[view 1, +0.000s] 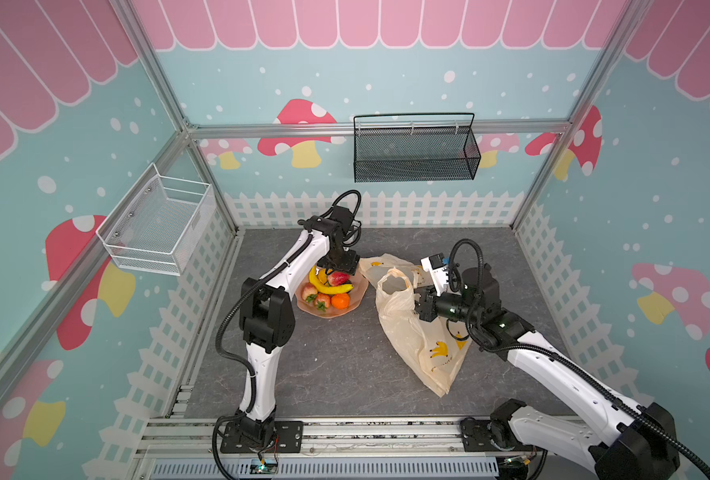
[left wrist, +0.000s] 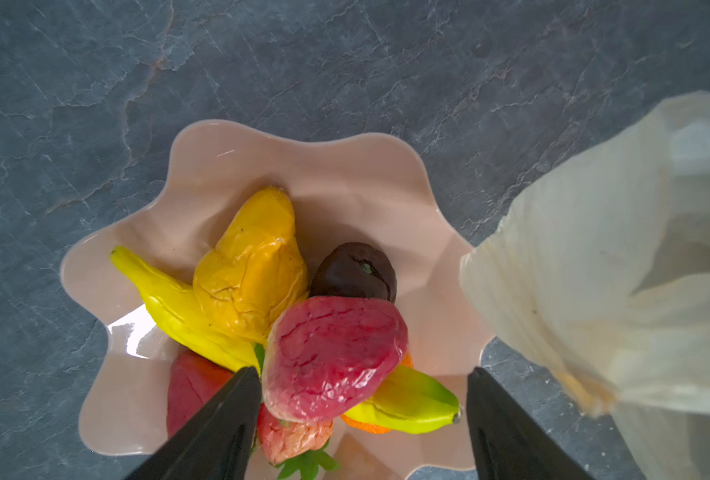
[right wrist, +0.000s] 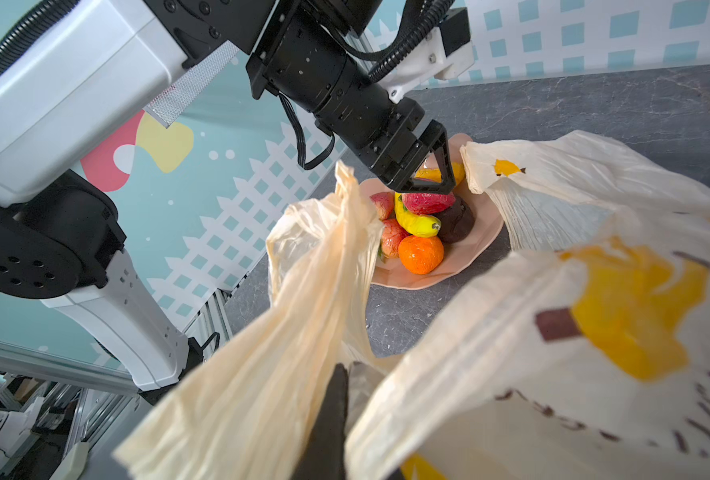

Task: Place the fruits into the plastic bag
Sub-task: 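Move the left gripper over the bowl and lower onto the red strawberry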

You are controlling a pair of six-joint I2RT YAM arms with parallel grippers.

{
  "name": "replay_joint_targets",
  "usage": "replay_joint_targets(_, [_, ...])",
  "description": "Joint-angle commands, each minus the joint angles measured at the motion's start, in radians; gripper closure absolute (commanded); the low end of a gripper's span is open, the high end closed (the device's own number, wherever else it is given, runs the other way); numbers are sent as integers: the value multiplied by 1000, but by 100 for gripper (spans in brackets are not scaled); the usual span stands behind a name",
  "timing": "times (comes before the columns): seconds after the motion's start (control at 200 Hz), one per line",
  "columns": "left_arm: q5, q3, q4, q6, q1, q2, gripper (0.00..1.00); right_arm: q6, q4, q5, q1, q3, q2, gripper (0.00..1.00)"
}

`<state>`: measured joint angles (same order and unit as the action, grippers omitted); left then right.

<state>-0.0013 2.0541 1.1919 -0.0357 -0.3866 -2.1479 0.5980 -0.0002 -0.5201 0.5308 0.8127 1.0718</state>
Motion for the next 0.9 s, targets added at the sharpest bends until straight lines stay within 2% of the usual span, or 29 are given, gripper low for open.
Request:
replay_joint_targets(0.0, [-61,31,51,67,5,-35,21,-15,-8,-4,3,2,-6,100])
replay_joint_targets(0.21, [-99,41,53,75,5,-62,21,-18,-8,-7,4,6,-2,100])
replay_joint_targets(0.48, [-88,47,53,71,5,-92,24,-14,-8,-3,3,3,-4,100])
replay_joint_targets(0.895, [-101,-7,54,46,7,-71,29,-18,-11,3,3,8,-5,100])
